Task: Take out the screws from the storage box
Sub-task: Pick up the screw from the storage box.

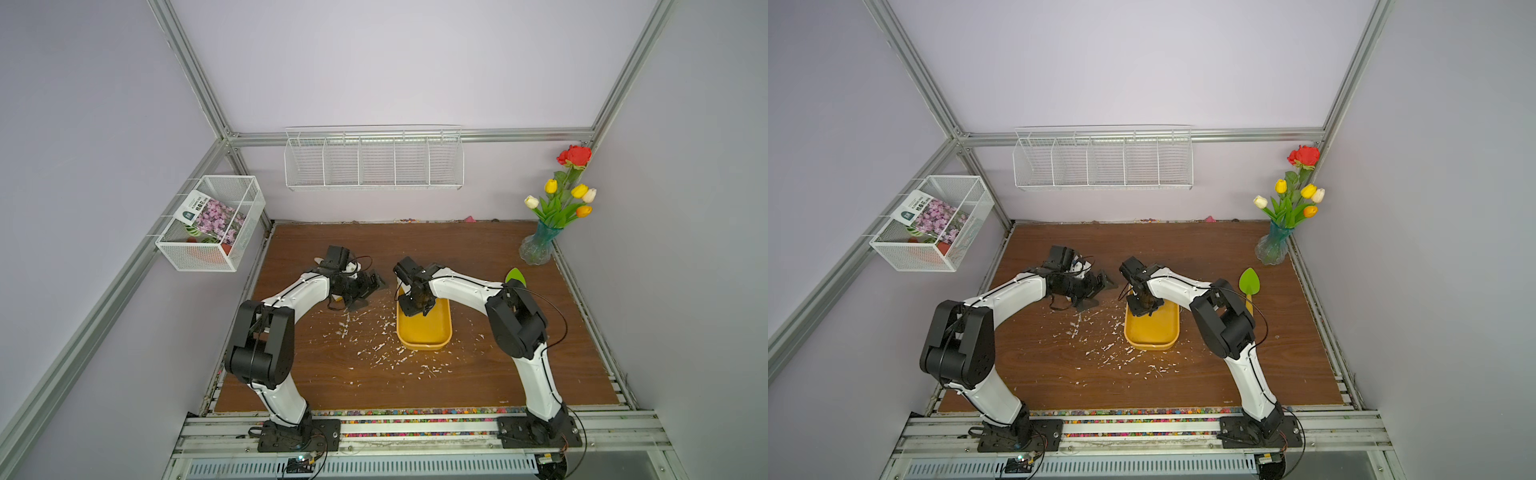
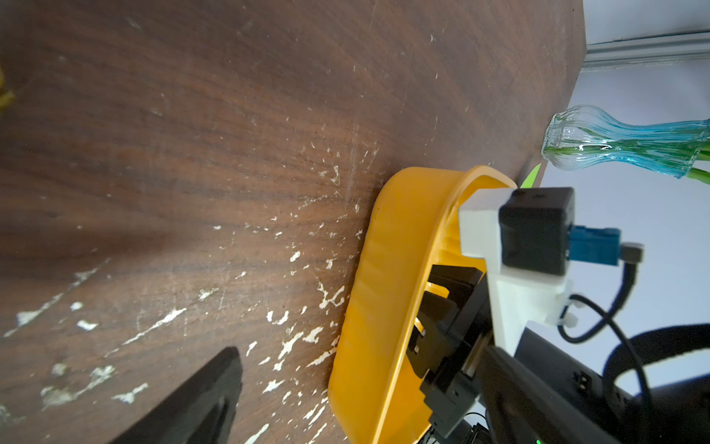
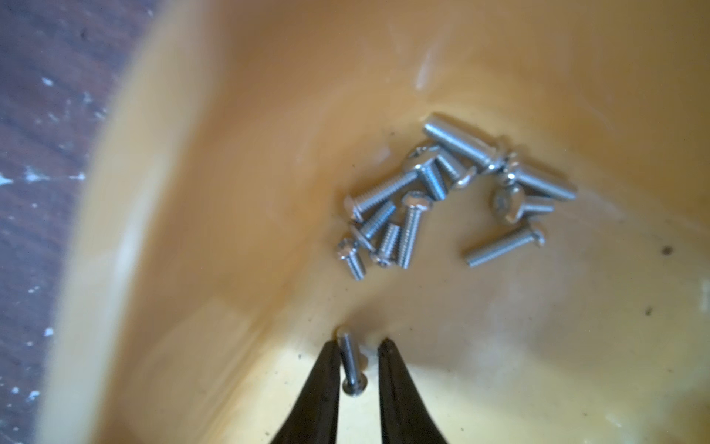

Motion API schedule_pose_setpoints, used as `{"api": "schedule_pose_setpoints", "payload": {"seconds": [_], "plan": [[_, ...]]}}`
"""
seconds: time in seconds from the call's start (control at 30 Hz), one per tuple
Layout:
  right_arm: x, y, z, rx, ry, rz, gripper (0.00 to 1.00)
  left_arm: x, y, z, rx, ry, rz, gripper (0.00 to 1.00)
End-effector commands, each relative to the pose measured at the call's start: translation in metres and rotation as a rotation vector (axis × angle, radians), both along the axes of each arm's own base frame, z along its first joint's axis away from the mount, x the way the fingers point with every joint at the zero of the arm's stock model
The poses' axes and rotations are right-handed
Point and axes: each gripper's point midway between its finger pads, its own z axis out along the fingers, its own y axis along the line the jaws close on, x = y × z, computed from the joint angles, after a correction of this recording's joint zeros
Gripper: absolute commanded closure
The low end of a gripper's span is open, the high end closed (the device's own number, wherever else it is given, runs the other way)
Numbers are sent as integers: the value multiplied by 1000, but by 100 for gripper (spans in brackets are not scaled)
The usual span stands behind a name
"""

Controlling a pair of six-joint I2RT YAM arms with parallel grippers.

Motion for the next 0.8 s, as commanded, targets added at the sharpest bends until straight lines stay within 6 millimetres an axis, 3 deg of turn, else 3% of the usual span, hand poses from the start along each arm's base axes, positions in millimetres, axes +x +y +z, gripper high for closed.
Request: {"api": "schedule_pose_setpoints", "payload": {"seconds": [0.0,0.27,0.4,0.6,0.77], "plan": [[-28,-32,-35,-142,103,18,78,-1,5,-1,10,-14,1,0],[-34,-37,-44,-164,130,35,100,1,6,2,8,-25,2,0],[-30,-33,-36,-137,116,38,100,4,4,1,2,-22,-1,0],[-12,-27,8,-36,45,-1,100,13,0,15,-15,-66,-11,0],[-4,-40,52,31,-4,-49,100,19,-23,51,-53,-220,-119,0]]}}
